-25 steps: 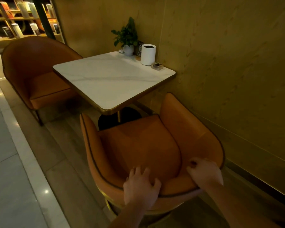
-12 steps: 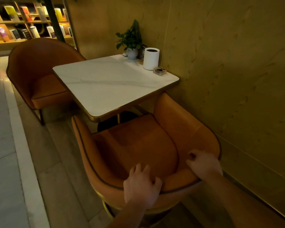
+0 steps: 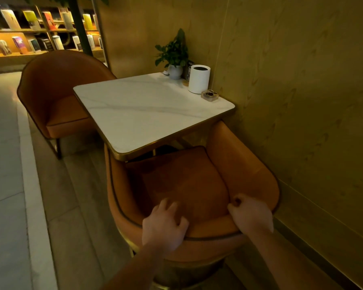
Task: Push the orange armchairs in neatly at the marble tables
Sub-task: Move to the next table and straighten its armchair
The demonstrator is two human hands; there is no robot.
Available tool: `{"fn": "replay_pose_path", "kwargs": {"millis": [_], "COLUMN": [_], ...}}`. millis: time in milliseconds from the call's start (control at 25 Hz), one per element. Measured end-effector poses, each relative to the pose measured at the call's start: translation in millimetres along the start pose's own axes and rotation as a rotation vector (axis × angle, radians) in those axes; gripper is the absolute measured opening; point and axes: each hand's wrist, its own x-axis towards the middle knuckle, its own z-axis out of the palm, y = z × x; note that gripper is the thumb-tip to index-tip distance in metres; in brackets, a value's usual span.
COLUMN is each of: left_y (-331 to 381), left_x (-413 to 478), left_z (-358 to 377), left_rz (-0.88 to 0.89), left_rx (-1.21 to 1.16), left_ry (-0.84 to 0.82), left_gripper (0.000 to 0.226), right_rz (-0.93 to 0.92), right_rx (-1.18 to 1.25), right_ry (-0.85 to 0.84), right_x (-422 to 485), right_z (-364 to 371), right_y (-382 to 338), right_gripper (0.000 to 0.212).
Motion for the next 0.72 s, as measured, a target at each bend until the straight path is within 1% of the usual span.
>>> {"fn": "replay_pose_path", "kwargs": {"millis": [160,280,400,520,640,720], "left_y": [-0.2,3.8,4.6,1.8,0.8,6.1], "left_x": [6.9,8.3,9.8,15.3,16.4,10.2], "left_z": [-1.7,-4.6,-3.4,1.9,0.1,-12.1], "left_rz": [0.016,0.033,0.022,0.004,0.035,-0.029], "left_rx": [-0.006,-0.012,0.0,0.057,0.157,0.074], "left_ry": [0.005,-0.011,-0.049,-0.134,-0.269,-0.275], "left_gripper": [0.061,0.054,0.05,0.054,0.06,0.059], "right_rz": [0.009,0.004,0.015,0.008,0.004,0.0], "right_rx": [-0.008,-0.008,-0.028,-0.053,-0.061,-0.095], "right_ry": [0.013,0.018,0.02,0.024,-0.052,-0.137], "right_x": [6.4,12.3,17.2,17.6,17.4,14.5], "right_z": [0.4,0.5,3.7,5.0,0.6,-6.5], "right_y": [-1.9,0.5,3.4,4.4,2.4,-2.2], "right_gripper": [0.024,0.028,0.033,0.032,0.033,0.036]}}
